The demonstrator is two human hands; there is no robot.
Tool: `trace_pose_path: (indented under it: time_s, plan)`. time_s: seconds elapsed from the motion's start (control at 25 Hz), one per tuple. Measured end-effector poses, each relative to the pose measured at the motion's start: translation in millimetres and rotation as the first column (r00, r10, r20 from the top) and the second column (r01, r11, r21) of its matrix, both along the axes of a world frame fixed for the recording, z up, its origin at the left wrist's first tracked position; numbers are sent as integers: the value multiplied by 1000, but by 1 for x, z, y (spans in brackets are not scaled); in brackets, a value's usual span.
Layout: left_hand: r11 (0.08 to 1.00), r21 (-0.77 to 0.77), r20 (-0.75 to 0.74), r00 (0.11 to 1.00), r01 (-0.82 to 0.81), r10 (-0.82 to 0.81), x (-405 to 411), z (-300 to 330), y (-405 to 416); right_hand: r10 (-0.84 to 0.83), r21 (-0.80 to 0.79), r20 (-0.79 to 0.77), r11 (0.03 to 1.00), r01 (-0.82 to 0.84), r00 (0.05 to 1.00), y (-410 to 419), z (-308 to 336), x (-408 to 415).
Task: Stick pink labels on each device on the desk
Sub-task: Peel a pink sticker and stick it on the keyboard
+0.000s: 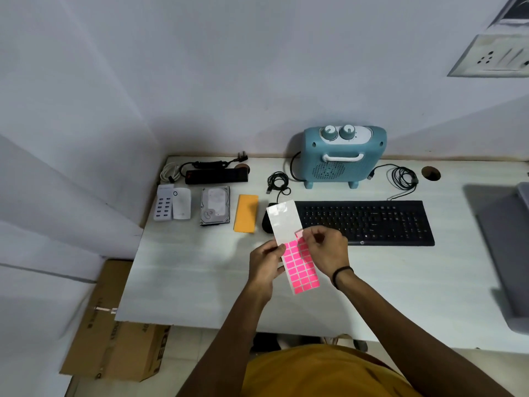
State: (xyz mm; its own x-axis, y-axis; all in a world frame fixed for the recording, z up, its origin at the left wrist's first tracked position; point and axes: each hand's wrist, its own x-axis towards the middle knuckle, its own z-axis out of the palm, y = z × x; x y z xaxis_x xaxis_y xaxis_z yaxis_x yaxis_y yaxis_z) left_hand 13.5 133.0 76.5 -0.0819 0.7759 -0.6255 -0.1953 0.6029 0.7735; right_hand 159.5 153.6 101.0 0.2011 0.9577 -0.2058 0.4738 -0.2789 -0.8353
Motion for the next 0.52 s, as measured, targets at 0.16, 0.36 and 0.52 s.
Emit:
trace_pose_path:
  time_s: [0.16,0.36,0.52]
  plan:
    - [976,-212,-238,967,40,-91,-10,-51,-20,-125,-190,-54,975,112,991,-20,-29,9]
    - [931,-364,-345,926,20,-154,-18,-91,-38,-165,-306,-85,943,132,983,-36,-45,21]
    - [914,-402,-473,843,53,-256,-26,-100,-43,-150,-325,-45,937,127,988,-41,-52,19]
